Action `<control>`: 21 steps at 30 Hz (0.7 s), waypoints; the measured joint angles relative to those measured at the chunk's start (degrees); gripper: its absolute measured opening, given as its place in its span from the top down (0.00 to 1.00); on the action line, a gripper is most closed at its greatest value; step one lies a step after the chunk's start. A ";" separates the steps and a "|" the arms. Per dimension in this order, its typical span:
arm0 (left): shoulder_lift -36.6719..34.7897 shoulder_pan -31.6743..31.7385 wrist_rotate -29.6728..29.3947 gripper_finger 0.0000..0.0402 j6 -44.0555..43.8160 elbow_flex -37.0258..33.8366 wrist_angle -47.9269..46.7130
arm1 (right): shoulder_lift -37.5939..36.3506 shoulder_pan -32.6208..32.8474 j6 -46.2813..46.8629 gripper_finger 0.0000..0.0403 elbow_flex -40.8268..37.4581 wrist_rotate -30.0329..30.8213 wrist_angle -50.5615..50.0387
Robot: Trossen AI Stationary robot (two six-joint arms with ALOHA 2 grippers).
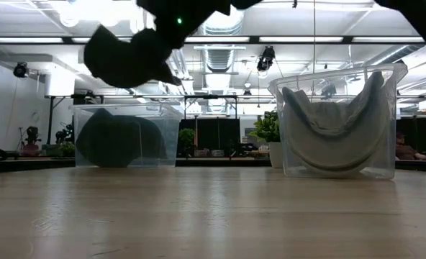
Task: Pick & Place hat
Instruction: Put the blue cap into the left transparent bin
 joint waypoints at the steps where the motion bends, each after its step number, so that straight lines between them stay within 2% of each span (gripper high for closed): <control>1: 0.00 0.00 -0.01 0.92 -0.06 0.03 0.26 | 0.02 -0.90 -0.44 0.97 0.00 -1.13 -0.03; 6: -0.02 0.00 -0.01 0.92 -0.57 0.04 0.56 | 0.04 -4.51 -1.38 0.97 0.00 -9.52 -0.03; 21: 0.13 0.00 -0.03 0.92 -1.28 0.04 0.44 | 0.17 -9.25 0.92 0.97 -0.13 -16.33 2.23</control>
